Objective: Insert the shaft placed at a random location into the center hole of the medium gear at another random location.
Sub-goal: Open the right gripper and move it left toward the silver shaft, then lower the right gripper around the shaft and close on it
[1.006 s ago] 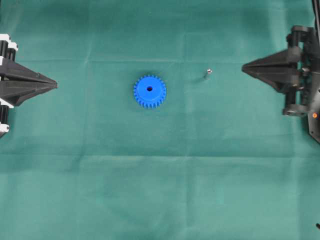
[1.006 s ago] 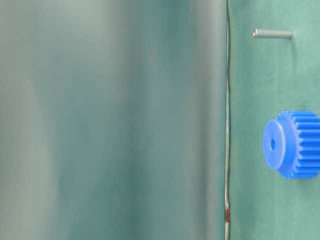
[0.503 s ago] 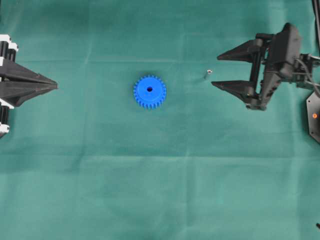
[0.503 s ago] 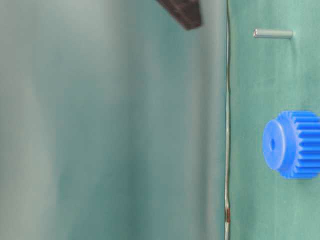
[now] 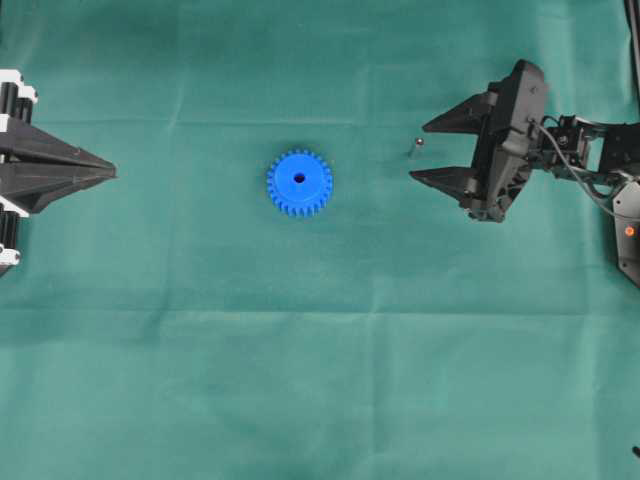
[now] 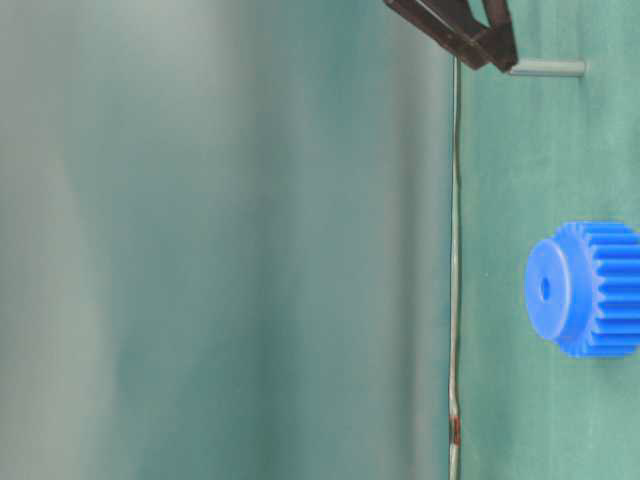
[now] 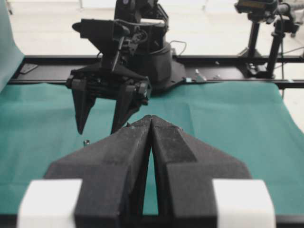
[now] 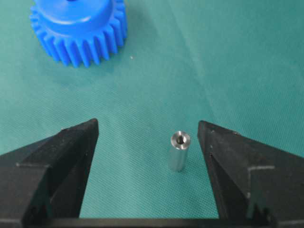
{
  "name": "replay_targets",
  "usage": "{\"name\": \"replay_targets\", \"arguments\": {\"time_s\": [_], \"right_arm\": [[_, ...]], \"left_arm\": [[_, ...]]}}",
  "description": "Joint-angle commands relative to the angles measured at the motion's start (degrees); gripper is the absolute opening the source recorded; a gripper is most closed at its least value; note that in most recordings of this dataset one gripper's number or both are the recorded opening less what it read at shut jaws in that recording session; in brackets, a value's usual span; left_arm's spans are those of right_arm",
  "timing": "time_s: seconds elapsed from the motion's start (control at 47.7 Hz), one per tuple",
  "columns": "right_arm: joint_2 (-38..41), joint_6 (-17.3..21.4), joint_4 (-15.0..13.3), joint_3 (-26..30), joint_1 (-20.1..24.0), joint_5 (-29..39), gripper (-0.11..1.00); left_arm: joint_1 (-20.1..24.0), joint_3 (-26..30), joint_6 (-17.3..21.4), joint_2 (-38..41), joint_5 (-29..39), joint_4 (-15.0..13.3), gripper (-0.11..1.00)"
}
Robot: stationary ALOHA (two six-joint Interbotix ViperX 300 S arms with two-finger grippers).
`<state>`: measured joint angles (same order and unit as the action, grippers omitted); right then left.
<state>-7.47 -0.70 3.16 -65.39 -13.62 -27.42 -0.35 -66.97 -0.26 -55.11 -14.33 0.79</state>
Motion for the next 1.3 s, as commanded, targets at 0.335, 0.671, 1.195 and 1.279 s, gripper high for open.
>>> {"name": "replay_targets", "arguments": {"time_s": [0.335, 0.671, 1.195, 1.279], "right_arm": [[2.02, 0.18, 0.26, 1.05, -1.49, -2.20, 0.84], [4.31, 0.18, 0.26, 2.11, -1.85, -2.29, 0.72], [5.19, -0.09, 0.26, 2.55, -1.85, -2.11, 0.14], [5.01, -0.09, 0.26, 2.55, -1.85, -2.11, 0.14]], "left_arm": [[-0.09, 1.05, 0.00, 0.44, -0.26, 0.18, 0.00], [-0.09, 1.05, 0.00, 0.44, -0.26, 0.18, 0.00], [-0.09, 1.05, 0.00, 0.44, 0.09, 0.18, 0.00], [0.00, 1.05, 0.00, 0.44, 0.09, 0.18, 0.00]]}}
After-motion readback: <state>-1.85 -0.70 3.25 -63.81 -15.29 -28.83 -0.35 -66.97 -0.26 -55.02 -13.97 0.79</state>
